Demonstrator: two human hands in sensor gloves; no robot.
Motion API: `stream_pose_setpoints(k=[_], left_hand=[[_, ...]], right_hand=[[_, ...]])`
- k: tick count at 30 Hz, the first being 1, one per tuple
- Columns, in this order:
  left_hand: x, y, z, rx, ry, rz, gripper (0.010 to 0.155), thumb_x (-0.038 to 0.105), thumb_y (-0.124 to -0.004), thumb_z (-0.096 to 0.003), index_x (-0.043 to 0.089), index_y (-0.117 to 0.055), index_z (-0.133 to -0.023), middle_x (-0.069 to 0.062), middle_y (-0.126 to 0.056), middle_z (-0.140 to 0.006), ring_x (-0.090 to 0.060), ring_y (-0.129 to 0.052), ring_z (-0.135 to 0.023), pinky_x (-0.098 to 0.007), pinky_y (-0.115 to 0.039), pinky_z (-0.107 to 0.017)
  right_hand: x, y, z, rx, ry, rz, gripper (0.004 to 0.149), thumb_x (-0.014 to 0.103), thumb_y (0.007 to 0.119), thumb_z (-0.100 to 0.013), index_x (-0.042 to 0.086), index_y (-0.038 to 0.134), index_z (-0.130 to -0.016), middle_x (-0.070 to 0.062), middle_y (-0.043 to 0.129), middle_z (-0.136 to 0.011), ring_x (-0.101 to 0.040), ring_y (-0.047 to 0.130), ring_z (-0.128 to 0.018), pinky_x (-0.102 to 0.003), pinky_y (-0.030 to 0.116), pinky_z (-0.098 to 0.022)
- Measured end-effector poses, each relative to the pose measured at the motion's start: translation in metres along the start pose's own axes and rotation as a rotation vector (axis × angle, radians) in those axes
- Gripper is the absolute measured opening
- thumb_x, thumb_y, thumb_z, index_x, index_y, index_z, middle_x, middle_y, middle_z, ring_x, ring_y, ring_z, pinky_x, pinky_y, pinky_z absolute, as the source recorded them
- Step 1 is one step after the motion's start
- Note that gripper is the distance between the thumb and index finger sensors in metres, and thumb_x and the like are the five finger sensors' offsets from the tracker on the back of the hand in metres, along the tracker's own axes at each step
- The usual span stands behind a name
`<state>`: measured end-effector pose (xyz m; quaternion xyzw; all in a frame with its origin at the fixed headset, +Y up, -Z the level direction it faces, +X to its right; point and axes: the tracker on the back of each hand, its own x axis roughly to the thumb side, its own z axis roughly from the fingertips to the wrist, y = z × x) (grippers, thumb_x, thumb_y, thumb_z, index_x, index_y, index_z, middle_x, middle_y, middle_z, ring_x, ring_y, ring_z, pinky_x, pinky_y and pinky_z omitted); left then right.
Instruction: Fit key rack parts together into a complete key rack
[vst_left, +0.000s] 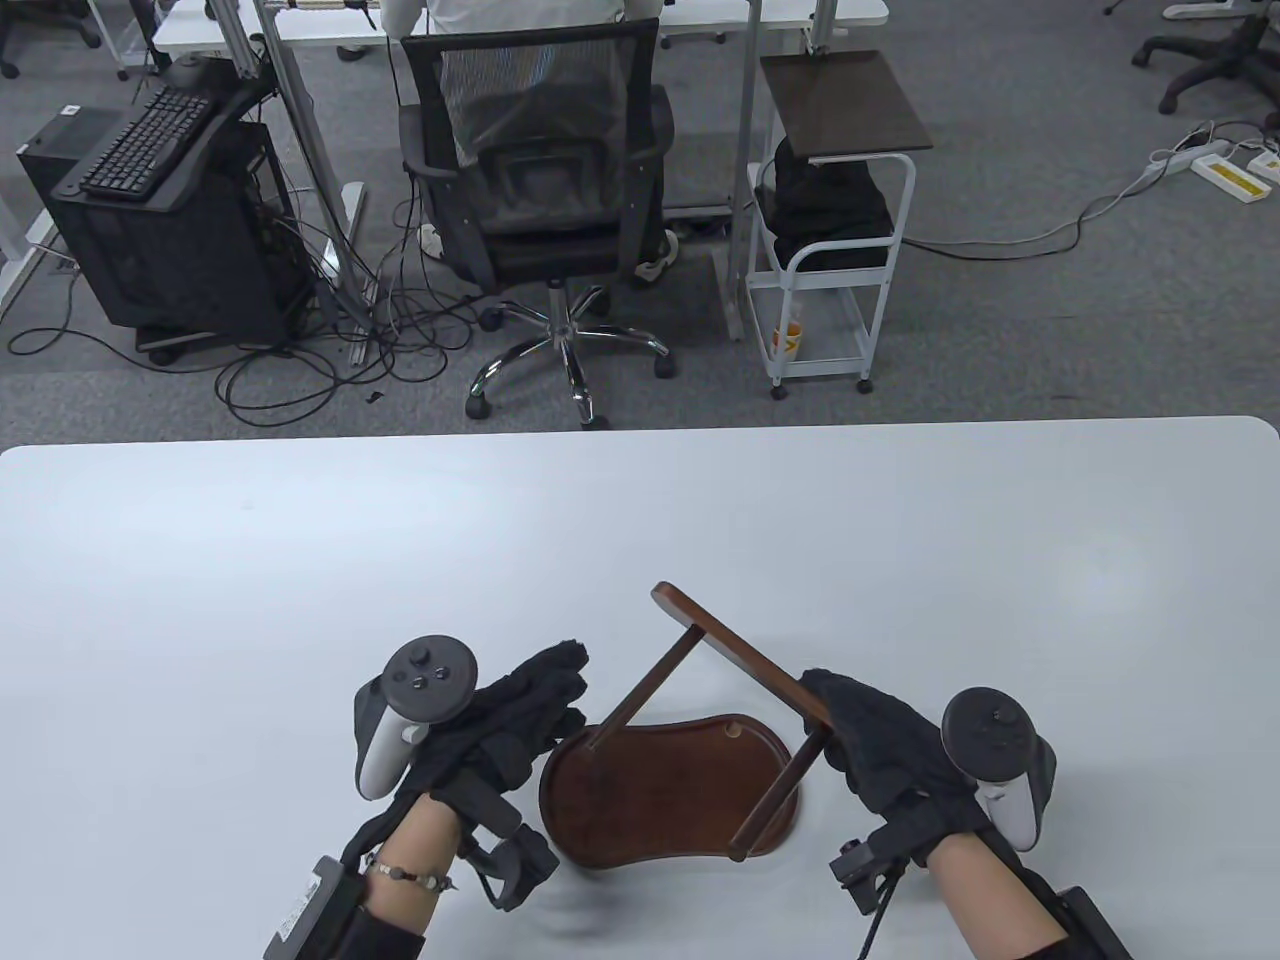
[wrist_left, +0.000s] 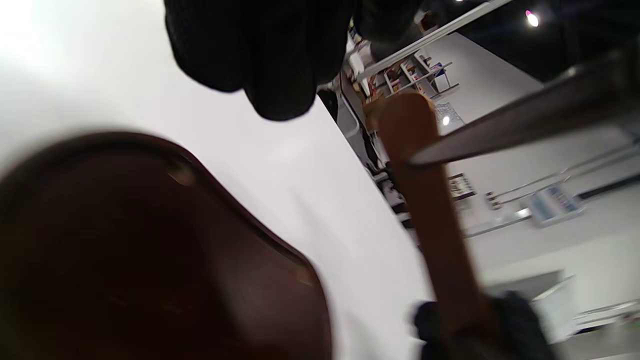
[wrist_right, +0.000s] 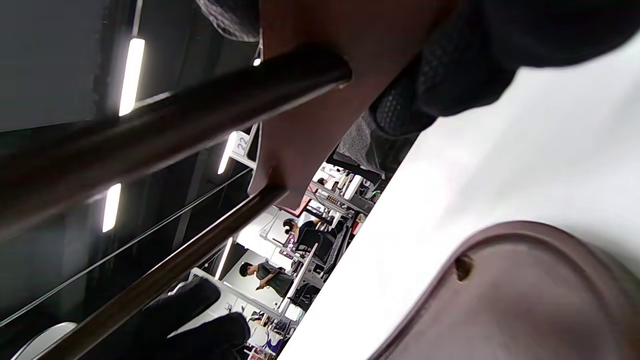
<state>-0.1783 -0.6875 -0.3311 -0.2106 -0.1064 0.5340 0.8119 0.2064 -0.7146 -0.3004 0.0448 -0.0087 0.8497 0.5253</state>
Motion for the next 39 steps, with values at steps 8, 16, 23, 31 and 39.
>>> stream_pose_setpoints(k=[8,16,23,31,39], left_hand=[[-0.029,-0.020,-0.021,-0.257,0.089,0.582,0.091,0.060,-0.054,-0.0604,0.000,-0.009,-0.112,-0.034,-0.065,-0.107,-0.031,-0.102,-0.076,-0.045,-0.089,-0.053],[-0.047,-0.038,-0.025,-0.356,0.171,0.756,0.095,0.058,-0.058,-0.0612,-0.004,-0.005,-0.109,-0.028,-0.071,-0.105,-0.025,-0.105,-0.071,-0.040,-0.092,-0.051],[-0.054,-0.042,-0.026,-0.354,0.212,0.795,0.088,0.060,-0.053,-0.0619,-0.001,-0.015,-0.112,-0.023,-0.074,-0.104,-0.029,-0.104,-0.072,-0.044,-0.090,-0.051],[-0.043,-0.034,-0.023,-0.252,0.145,0.633,0.076,0.057,-0.051,-0.0634,0.003,-0.025,-0.111,-0.019,-0.080,-0.099,-0.028,-0.105,-0.070,-0.044,-0.090,-0.050],[-0.033,-0.016,-0.018,-0.125,-0.013,0.521,0.075,0.058,-0.051,-0.0624,0.008,-0.023,-0.112,-0.015,-0.078,-0.103,-0.028,-0.102,-0.074,-0.045,-0.087,-0.054]], right_hand=[[0.022,0.010,-0.021,0.048,-0.067,0.024,0.049,0.044,0.065,-0.060,0.007,0.090,-0.081,-0.017,0.100,-0.073,-0.040,0.093,-0.043,-0.048,0.082,-0.023],[0.012,0.019,-0.026,0.136,-0.052,0.056,0.045,0.043,0.070,-0.058,0.009,0.092,-0.078,-0.015,0.101,-0.071,-0.039,0.093,-0.044,-0.049,0.082,-0.024],[0.010,0.019,-0.028,0.161,-0.110,0.105,0.045,0.044,0.073,-0.056,0.009,0.092,-0.078,-0.015,0.100,-0.072,-0.040,0.092,-0.046,-0.050,0.081,-0.025],[0.009,0.016,-0.024,0.117,-0.127,0.105,0.053,0.044,0.068,-0.058,0.008,0.079,-0.095,-0.019,0.088,-0.091,-0.045,0.084,-0.068,-0.059,0.076,-0.043],[-0.015,0.007,-0.016,0.097,0.162,-0.201,0.087,0.057,0.057,-0.060,-0.010,0.034,-0.110,-0.038,0.061,-0.106,-0.062,0.069,-0.083,-0.070,0.066,-0.052]])
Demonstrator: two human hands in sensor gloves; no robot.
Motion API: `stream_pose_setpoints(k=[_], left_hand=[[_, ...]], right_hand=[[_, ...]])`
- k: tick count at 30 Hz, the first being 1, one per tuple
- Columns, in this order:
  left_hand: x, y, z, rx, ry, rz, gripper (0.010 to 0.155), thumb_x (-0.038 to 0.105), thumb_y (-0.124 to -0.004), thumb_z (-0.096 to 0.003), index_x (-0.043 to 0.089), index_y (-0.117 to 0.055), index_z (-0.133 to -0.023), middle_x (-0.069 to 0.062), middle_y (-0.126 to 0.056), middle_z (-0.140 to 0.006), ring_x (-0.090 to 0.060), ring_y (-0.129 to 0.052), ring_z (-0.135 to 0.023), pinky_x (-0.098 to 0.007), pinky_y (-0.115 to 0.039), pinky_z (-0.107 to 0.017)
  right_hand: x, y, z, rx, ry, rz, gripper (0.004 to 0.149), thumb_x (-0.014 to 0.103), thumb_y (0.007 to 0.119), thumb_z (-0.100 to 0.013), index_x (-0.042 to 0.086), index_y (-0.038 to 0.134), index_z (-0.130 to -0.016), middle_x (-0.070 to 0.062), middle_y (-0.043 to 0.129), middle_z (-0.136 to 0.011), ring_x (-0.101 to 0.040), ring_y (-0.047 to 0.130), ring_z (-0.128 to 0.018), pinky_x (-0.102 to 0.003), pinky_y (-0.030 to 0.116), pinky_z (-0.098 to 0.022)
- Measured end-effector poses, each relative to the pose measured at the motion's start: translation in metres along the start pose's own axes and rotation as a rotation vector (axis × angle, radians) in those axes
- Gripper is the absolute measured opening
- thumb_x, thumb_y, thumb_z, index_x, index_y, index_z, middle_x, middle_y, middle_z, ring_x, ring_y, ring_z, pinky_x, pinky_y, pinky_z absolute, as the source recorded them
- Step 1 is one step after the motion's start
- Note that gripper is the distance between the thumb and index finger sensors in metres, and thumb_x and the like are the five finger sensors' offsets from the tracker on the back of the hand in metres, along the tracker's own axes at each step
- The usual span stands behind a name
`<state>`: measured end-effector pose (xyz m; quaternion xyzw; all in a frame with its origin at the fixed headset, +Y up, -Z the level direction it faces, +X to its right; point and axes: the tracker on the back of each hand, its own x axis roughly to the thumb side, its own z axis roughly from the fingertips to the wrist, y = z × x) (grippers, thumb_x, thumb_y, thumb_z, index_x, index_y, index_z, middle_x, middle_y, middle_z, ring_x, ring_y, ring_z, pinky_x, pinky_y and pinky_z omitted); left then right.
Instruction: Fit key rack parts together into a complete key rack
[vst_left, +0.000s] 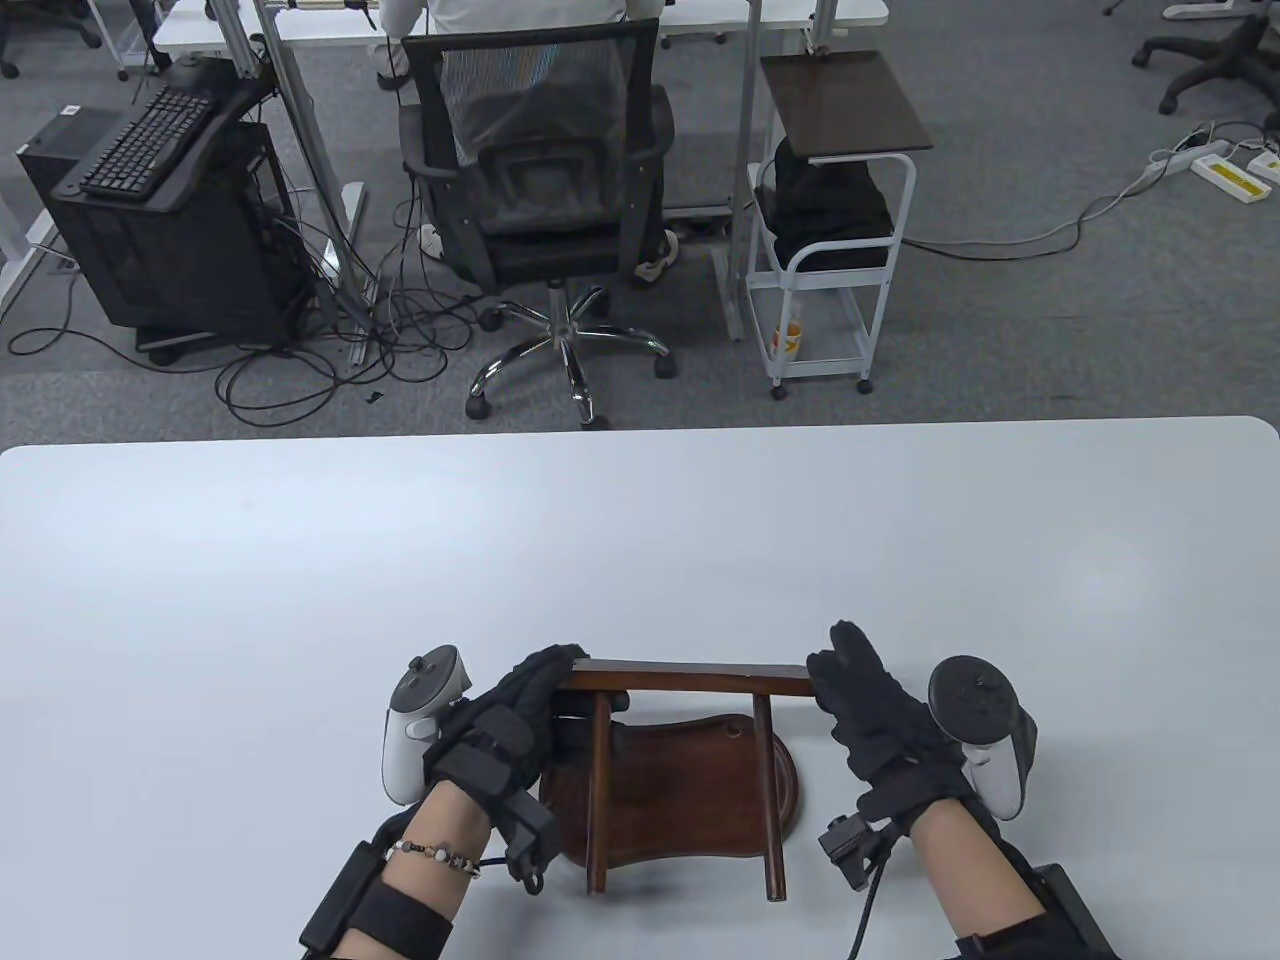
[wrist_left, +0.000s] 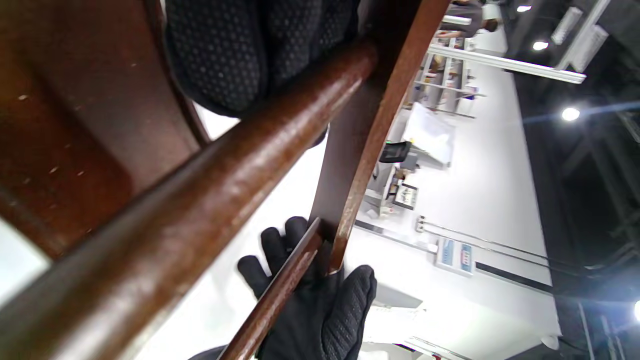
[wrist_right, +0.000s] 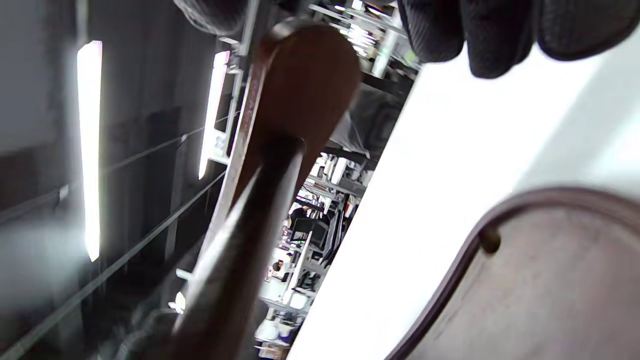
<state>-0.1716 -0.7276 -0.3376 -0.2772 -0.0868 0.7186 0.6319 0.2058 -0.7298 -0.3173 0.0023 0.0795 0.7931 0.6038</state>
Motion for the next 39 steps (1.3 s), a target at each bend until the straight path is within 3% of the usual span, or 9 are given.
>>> stream_pose_setpoints(k=[4,7,14,18,24,30,33,36,39], left_hand=[[0.005,-0.005,0.002,0.013,-0.045,-0.084,0.075,0.058,-0.051,-0.0618,0.011,-0.023,-0.112,-0.013,-0.078,-0.103,-0.028,-0.102,-0.075,-0.045,-0.087,-0.055],[0.007,-0.010,0.003,0.023,-0.072,-0.135,0.075,0.058,-0.052,-0.0615,0.012,-0.023,-0.112,-0.013,-0.077,-0.104,-0.028,-0.101,-0.076,-0.045,-0.086,-0.056],[0.012,-0.015,0.003,-0.004,-0.109,-0.219,0.074,0.058,-0.053,-0.0609,0.014,-0.022,-0.112,-0.011,-0.076,-0.106,-0.028,-0.100,-0.079,-0.046,-0.085,-0.058],[0.014,-0.018,0.003,-0.022,-0.128,-0.260,0.073,0.057,-0.053,-0.0608,0.016,-0.022,-0.112,-0.010,-0.075,-0.107,-0.029,-0.098,-0.082,-0.047,-0.083,-0.060],[0.017,-0.019,0.004,-0.030,-0.156,-0.255,0.073,0.057,-0.053,-0.0614,0.020,-0.018,-0.114,-0.006,-0.072,-0.111,-0.029,-0.093,-0.088,-0.048,-0.079,-0.065],[0.013,-0.012,0.003,-0.048,-0.155,-0.137,0.084,0.057,-0.057,-0.0620,0.011,-0.008,-0.113,-0.005,-0.068,-0.115,-0.031,-0.083,-0.099,-0.052,-0.070,-0.073],[0.010,-0.009,0.002,-0.073,-0.164,-0.069,0.082,0.055,-0.061,-0.0612,0.011,-0.017,-0.114,-0.004,-0.067,-0.116,-0.031,-0.077,-0.104,-0.054,-0.065,-0.077],[0.012,-0.006,0.002,-0.091,-0.191,-0.087,0.067,0.051,-0.063,-0.0612,0.022,-0.035,-0.114,-0.002,-0.066,-0.118,-0.030,-0.072,-0.108,-0.054,-0.059,-0.081],[0.015,-0.003,0.004,-0.075,-0.223,-0.128,0.061,0.050,-0.064,-0.0607,0.027,-0.039,-0.112,0.000,-0.066,-0.118,-0.028,-0.069,-0.111,-0.053,-0.057,-0.083]], right_hand=[[-0.016,0.012,0.001,0.177,0.128,-0.397,0.090,0.060,0.052,-0.061,-0.018,0.039,-0.106,-0.035,0.071,-0.100,-0.056,0.076,-0.081,-0.067,0.069,-0.051],[-0.018,0.023,0.003,0.266,0.174,-0.556,0.090,0.060,0.052,-0.062,-0.019,0.043,-0.104,-0.034,0.075,-0.097,-0.055,0.079,-0.078,-0.065,0.071,-0.050],[-0.021,0.026,0.005,0.240,0.207,-0.624,0.082,0.056,0.049,-0.064,-0.016,0.051,-0.102,-0.029,0.081,-0.093,-0.049,0.084,-0.075,-0.061,0.074,-0.049],[-0.020,0.024,0.005,0.211,0.218,-0.614,0.070,0.048,0.055,-0.065,-0.013,0.057,-0.100,-0.025,0.085,-0.090,-0.048,0.086,-0.073,-0.060,0.075,-0.048],[-0.011,0.024,0.002,0.194,0.084,-0.599,0.065,0.044,0.059,-0.064,-0.009,0.055,-0.101,-0.024,0.082,-0.094,-0.047,0.082,-0.077,-0.062,0.071,-0.054],[-0.001,0.024,0.001,0.205,-0.058,-0.588,0.063,0.041,0.061,-0.063,-0.006,0.051,-0.104,-0.023,0.076,-0.100,-0.048,0.076,-0.084,-0.065,0.065,-0.059],[0.002,0.025,0.000,0.224,-0.120,-0.591,0.062,0.040,0.060,-0.063,-0.003,0.048,-0.106,-0.022,0.072,-0.104,-0.049,0.071,-0.088,-0.067,0.060,-0.062],[0.005,0.026,-0.001,0.263,-0.175,-0.614,0.061,0.038,0.060,-0.063,0.002,0.045,-0.109,-0.019,0.067,-0.108,-0.049,0.064,-0.093,-0.072,0.049,-0.064],[0.005,0.030,-0.003,0.314,-0.218,-0.618,0.059,0.038,0.059,-0.063,0.007,0.042,-0.110,-0.014,0.062,-0.112,-0.047,0.056,-0.099,-0.071,0.039,-0.066]])
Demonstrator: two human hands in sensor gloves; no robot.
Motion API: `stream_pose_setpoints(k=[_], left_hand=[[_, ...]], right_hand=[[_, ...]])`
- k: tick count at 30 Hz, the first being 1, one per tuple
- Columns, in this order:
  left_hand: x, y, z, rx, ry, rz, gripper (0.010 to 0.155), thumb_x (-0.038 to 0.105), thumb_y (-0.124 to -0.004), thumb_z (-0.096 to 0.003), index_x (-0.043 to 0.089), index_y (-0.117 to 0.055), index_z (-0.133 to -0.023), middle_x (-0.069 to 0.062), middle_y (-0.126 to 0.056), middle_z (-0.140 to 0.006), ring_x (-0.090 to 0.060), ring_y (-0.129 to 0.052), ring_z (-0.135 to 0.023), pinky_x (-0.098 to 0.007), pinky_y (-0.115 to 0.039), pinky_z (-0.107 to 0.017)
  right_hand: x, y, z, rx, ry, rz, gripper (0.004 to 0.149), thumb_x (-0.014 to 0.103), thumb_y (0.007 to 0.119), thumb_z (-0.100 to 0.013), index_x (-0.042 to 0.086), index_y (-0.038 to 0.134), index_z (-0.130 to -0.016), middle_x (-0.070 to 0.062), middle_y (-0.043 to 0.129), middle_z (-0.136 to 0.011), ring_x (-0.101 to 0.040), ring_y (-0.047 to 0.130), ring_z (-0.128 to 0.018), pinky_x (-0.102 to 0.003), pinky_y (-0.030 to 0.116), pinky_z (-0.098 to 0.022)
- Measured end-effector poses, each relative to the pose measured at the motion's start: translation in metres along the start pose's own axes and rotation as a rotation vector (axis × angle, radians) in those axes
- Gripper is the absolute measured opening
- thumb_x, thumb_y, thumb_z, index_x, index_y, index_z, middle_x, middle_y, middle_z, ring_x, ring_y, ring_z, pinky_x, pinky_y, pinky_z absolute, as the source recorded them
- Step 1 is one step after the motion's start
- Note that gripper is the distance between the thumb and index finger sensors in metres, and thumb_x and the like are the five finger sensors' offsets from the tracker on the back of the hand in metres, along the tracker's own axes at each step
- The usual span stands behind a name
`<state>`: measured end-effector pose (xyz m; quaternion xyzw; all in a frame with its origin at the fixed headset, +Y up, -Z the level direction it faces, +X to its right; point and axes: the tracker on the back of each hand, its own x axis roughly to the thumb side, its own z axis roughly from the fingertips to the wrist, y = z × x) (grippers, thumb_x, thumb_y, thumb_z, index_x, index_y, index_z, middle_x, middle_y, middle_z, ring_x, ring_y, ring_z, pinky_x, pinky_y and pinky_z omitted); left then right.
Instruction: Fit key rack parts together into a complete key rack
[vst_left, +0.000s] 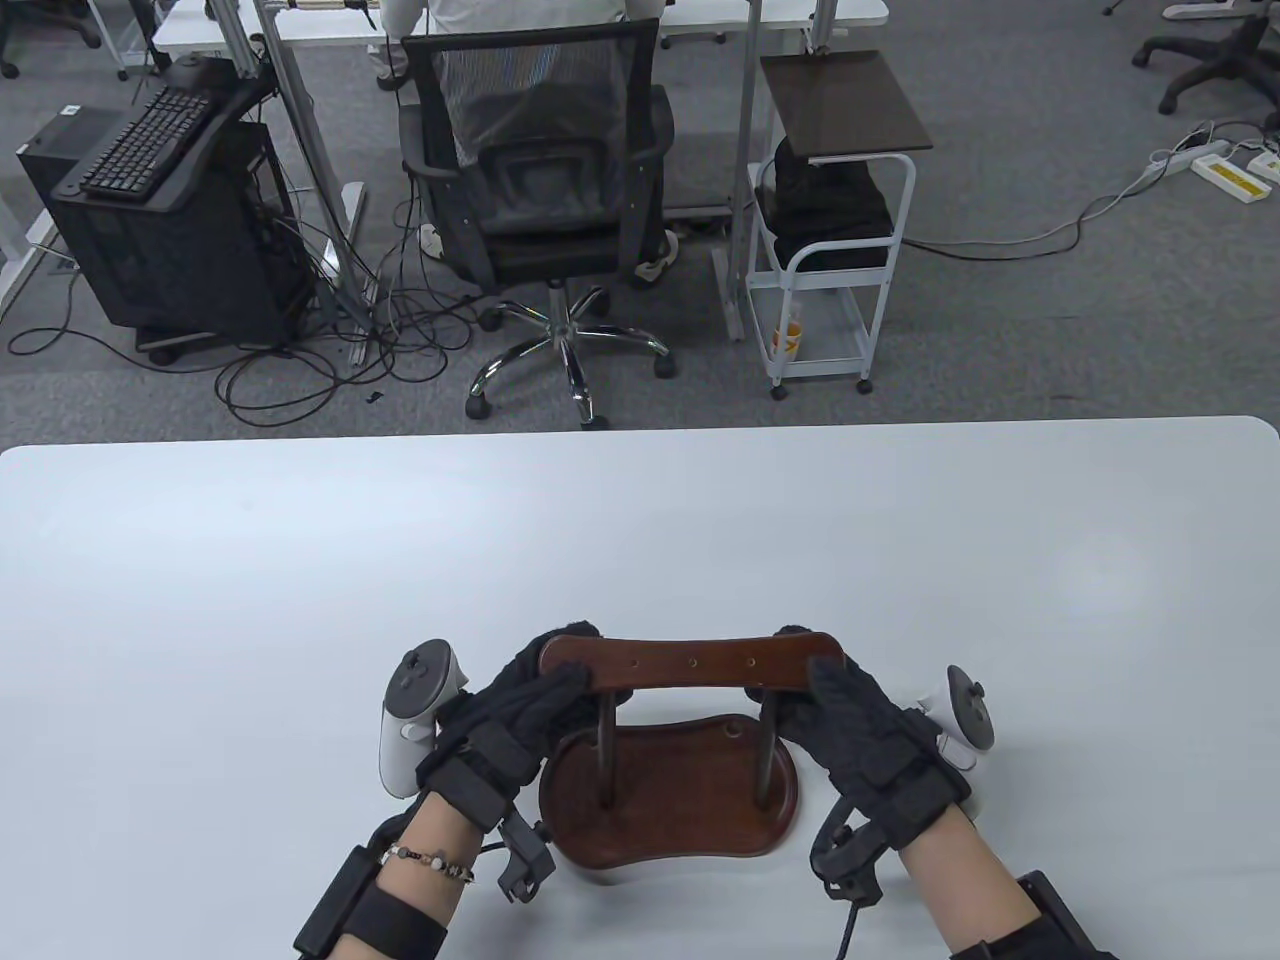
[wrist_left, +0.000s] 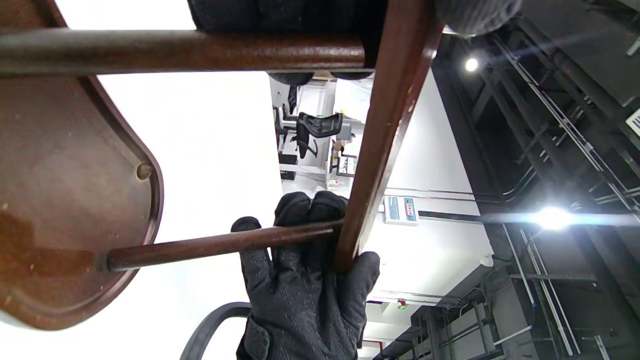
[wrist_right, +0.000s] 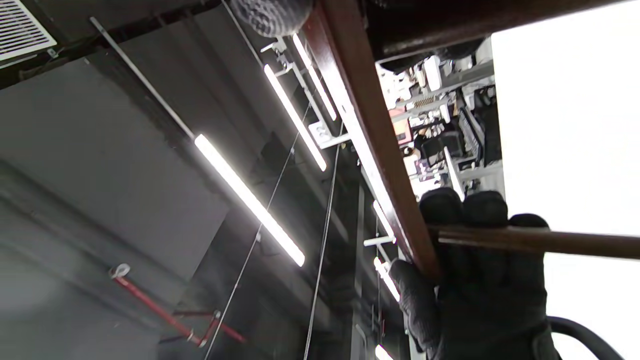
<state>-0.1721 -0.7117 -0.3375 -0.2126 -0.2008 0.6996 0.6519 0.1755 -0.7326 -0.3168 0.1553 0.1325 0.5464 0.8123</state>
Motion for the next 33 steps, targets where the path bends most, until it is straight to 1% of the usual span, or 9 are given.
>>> stream_pose_setpoints(k=[2,6,7,8,19,28,33], left_hand=[[0.001,0.003,0.001,0.002,-0.019,-0.005,0.061,0.048,-0.065,-0.0603,0.027,-0.041,-0.112,0.000,-0.066,-0.118,-0.028,-0.068,-0.112,-0.053,-0.055,-0.084],[-0.001,0.007,0.001,0.010,-0.046,-0.021,0.060,0.047,-0.065,-0.0597,0.028,-0.042,-0.111,0.001,-0.066,-0.118,-0.026,-0.068,-0.112,-0.051,-0.055,-0.085],[-0.002,0.008,0.001,0.008,-0.046,-0.016,0.059,0.046,-0.066,-0.0596,0.029,-0.042,-0.111,0.001,-0.066,-0.119,-0.026,-0.067,-0.113,-0.051,-0.054,-0.086],[-0.003,0.009,0.001,0.008,-0.047,-0.013,0.059,0.046,-0.066,-0.0596,0.030,-0.042,-0.111,0.003,-0.065,-0.119,-0.025,-0.067,-0.113,-0.051,-0.053,-0.086],[-0.011,0.016,0.002,0.028,-0.075,-0.001,0.058,0.045,-0.066,-0.0586,0.034,-0.043,-0.110,0.007,-0.065,-0.120,-0.021,-0.063,-0.116,-0.048,-0.050,-0.089],[-0.017,0.020,0.003,0.030,-0.070,0.015,0.058,0.045,-0.067,-0.0581,0.035,-0.044,-0.110,0.008,-0.065,-0.119,-0.020,-0.062,-0.116,-0.048,-0.049,-0.089],[-0.021,0.021,0.003,0.020,-0.067,0.038,0.058,0.047,-0.067,-0.0580,0.037,-0.044,-0.110,0.010,-0.065,-0.120,-0.019,-0.061,-0.116,-0.047,-0.049,-0.089]], right_hand=[[-0.002,0.002,-0.002,0.019,-0.018,-0.014,0.059,0.037,0.059,-0.063,0.010,0.040,-0.111,-0.012,0.060,-0.114,-0.047,0.053,-0.101,-0.070,0.034,-0.067],[-0.003,0.004,-0.005,0.041,-0.048,-0.004,0.059,0.036,0.058,-0.062,0.010,0.038,-0.112,-0.012,0.057,-0.114,-0.049,0.049,-0.101,-0.067,0.031,-0.067],[-0.004,0.004,-0.006,0.044,-0.055,0.007,0.059,0.036,0.058,-0.062,0.011,0.038,-0.112,-0.012,0.057,-0.115,-0.049,0.049,-0.102,-0.067,0.031,-0.067],[-0.004,0.003,-0.006,0.042,-0.059,0.012,0.059,0.036,0.058,-0.062,0.011,0.038,-0.112,-0.012,0.057,-0.115,-0.049,0.049,-0.102,-0.066,0.031,-0.067],[-0.010,0.002,-0.020,0.052,-0.088,0.038,0.060,0.036,0.059,-0.061,0.014,0.038,-0.112,-0.010,0.058,-0.115,-0.046,0.048,-0.103,-0.063,0.030,-0.069],[-0.012,0.004,-0.023,0.070,-0.083,0.066,0.059,0.038,0.059,-0.061,0.015,0.039,-0.112,-0.009,0.058,-0.116,-0.044,0.048,-0.104,-0.062,0.031,-0.070],[-0.014,0.005,-0.023,0.075,-0.082,0.049,0.057,0.039,0.059,-0.061,0.018,0.043,-0.112,-0.007,0.059,-0.116,-0.043,0.048,-0.104,-0.061,0.030,-0.070]])
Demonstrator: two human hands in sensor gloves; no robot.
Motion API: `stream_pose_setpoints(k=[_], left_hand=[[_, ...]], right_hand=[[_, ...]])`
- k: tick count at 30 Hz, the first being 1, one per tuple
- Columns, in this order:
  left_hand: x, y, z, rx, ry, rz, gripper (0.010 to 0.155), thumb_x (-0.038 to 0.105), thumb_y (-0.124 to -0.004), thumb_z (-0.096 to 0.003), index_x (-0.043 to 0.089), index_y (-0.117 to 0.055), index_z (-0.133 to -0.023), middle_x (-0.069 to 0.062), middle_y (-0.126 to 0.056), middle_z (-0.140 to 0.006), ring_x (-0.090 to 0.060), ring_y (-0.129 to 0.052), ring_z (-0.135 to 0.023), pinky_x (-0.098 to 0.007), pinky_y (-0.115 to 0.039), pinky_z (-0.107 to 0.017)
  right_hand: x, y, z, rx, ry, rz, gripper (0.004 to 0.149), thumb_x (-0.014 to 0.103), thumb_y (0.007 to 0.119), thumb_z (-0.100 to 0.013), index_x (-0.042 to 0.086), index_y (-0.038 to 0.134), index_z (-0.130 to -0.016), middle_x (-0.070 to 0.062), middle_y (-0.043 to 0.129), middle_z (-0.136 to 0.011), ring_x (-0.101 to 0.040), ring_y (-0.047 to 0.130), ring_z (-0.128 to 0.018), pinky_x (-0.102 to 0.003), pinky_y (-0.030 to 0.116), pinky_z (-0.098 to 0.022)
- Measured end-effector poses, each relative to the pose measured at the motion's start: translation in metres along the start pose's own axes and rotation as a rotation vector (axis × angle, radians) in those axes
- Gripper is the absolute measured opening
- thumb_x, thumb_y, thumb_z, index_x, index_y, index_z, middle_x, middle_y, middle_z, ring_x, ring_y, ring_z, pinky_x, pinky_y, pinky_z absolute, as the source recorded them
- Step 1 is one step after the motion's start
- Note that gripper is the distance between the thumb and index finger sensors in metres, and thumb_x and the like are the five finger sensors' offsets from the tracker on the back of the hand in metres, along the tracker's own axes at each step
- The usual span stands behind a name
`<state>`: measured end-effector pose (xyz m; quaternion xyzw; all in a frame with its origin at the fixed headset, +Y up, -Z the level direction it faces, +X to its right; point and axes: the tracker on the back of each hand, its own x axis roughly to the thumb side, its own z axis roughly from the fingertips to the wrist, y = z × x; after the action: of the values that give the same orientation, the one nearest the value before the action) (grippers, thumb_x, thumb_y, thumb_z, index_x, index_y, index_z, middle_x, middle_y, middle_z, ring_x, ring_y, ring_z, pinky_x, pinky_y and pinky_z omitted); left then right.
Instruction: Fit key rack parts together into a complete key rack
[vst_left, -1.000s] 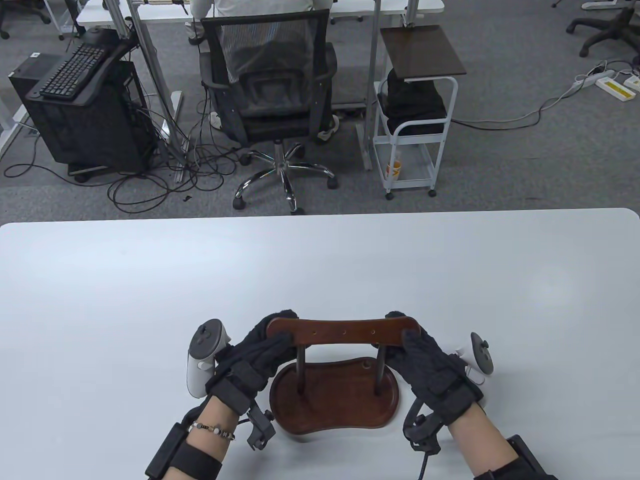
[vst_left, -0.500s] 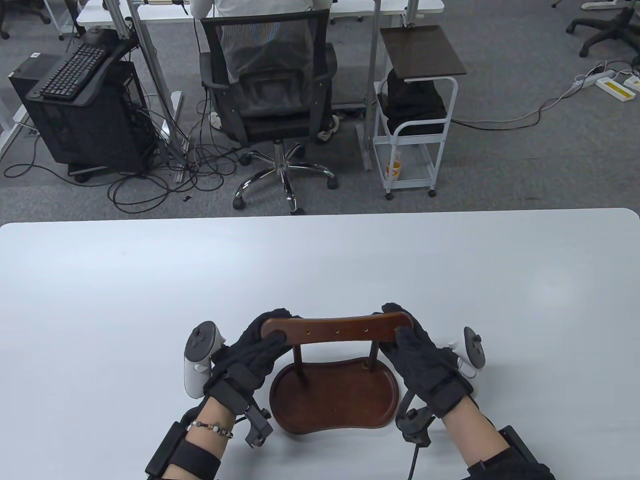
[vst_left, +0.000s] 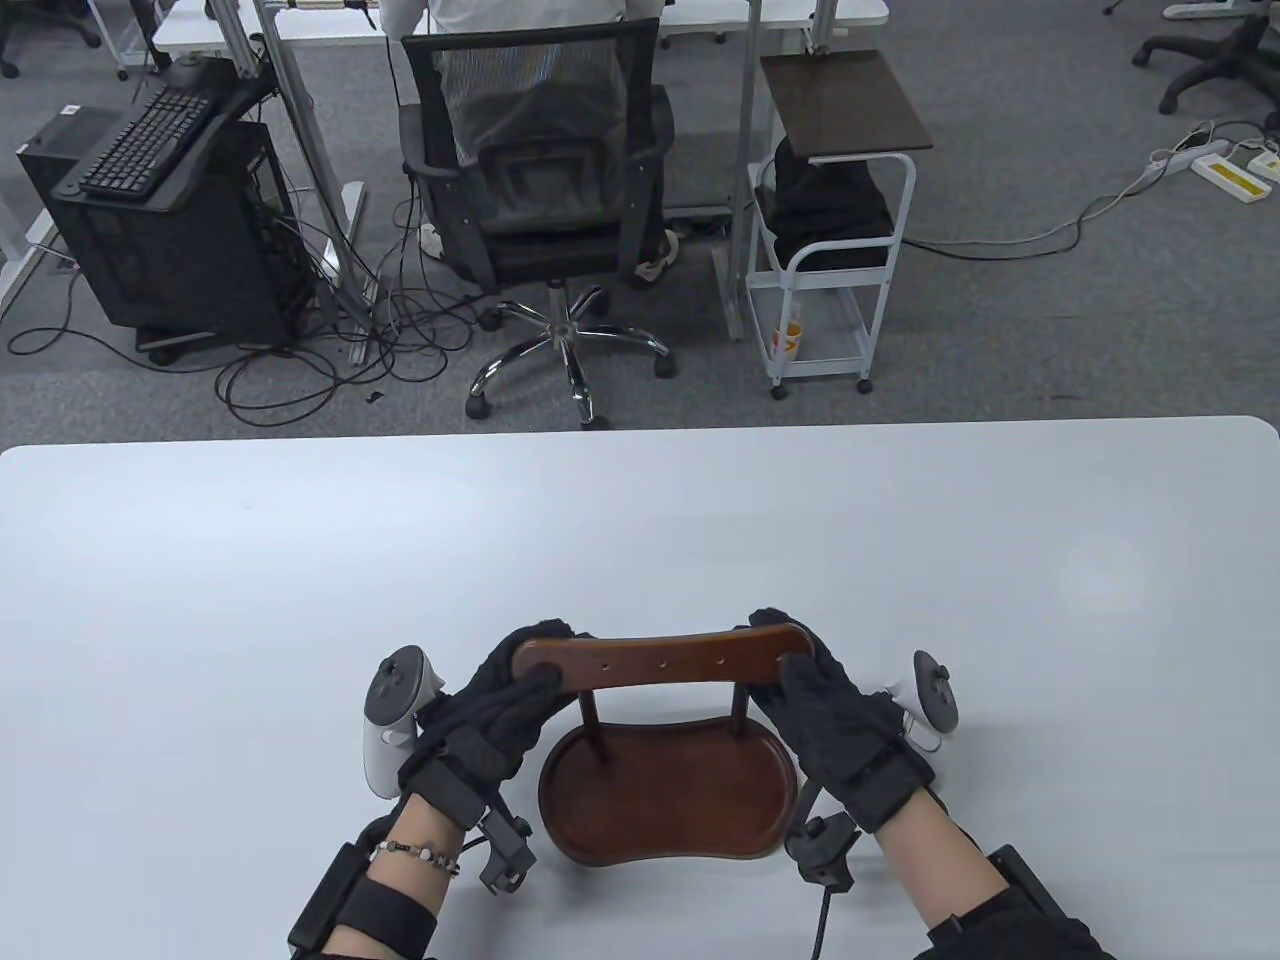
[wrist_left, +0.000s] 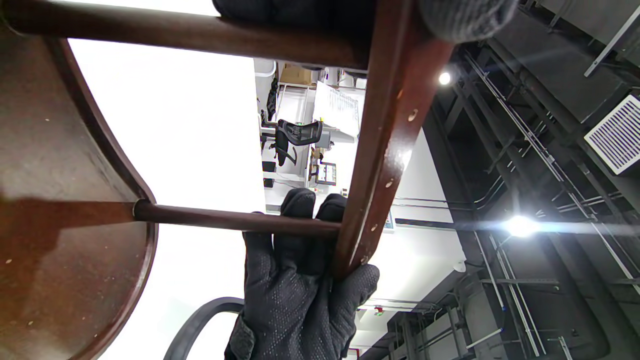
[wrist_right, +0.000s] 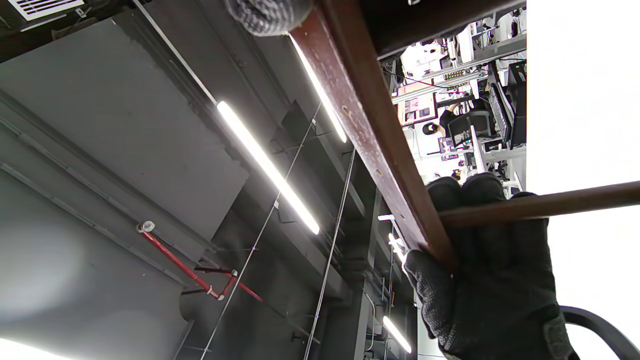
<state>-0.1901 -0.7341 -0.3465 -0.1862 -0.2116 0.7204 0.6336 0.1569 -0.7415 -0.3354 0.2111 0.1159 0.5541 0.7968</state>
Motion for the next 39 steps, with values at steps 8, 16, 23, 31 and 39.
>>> stream_pose_setpoints(k=[8,16,23,31,39], left_hand=[[0.002,-0.003,-0.001,0.005,0.009,-0.038,0.058,0.049,-0.066,-0.0582,0.037,-0.043,-0.110,0.010,-0.064,-0.120,-0.019,-0.061,-0.116,-0.047,-0.049,-0.089],[0.002,-0.003,-0.002,0.035,0.008,-0.081,0.058,0.051,-0.065,-0.0574,0.039,-0.044,-0.110,0.012,-0.066,-0.119,-0.016,-0.065,-0.115,-0.045,-0.053,-0.089],[0.000,-0.003,-0.002,0.034,0.013,-0.067,0.058,0.052,-0.066,-0.0569,0.040,-0.045,-0.110,0.012,-0.067,-0.119,-0.016,-0.065,-0.114,-0.044,-0.054,-0.089],[0.000,-0.005,-0.001,0.048,0.022,-0.032,0.058,0.053,-0.067,-0.0569,0.039,-0.047,-0.109,0.011,-0.066,-0.119,-0.016,-0.064,-0.115,-0.044,-0.052,-0.088],[0.001,-0.004,0.002,0.059,0.064,-0.068,0.067,0.056,-0.069,-0.0566,0.033,-0.040,-0.113,0.007,-0.061,-0.122,-0.023,-0.060,-0.117,-0.057,-0.050,-0.085]], right_hand=[[-0.012,-0.004,-0.001,-0.035,-0.017,-0.065,0.055,0.040,0.061,-0.061,0.018,0.049,-0.111,-0.007,0.062,-0.115,-0.041,0.051,-0.104,-0.060,0.032,-0.069],[-0.007,-0.006,-0.002,-0.038,-0.003,-0.015,0.055,0.040,0.061,-0.061,0.018,0.051,-0.110,-0.009,0.062,-0.115,-0.042,0.054,-0.104,-0.063,0.036,-0.069],[-0.006,-0.005,-0.001,-0.049,-0.002,0.002,0.055,0.042,0.060,-0.061,0.018,0.051,-0.109,-0.009,0.063,-0.115,-0.041,0.055,-0.104,-0.062,0.037,-0.069],[-0.008,-0.004,0.000,-0.069,0.024,0.001,0.057,0.044,0.059,-0.061,0.016,0.049,-0.110,-0.010,0.061,-0.115,-0.038,0.053,-0.105,-0.060,0.036,-0.071],[-0.007,-0.001,0.009,-0.101,0.084,0.077,0.065,0.048,0.055,-0.062,0.012,0.041,-0.114,-0.014,0.054,-0.118,-0.041,0.045,-0.107,-0.063,0.030,-0.070]])
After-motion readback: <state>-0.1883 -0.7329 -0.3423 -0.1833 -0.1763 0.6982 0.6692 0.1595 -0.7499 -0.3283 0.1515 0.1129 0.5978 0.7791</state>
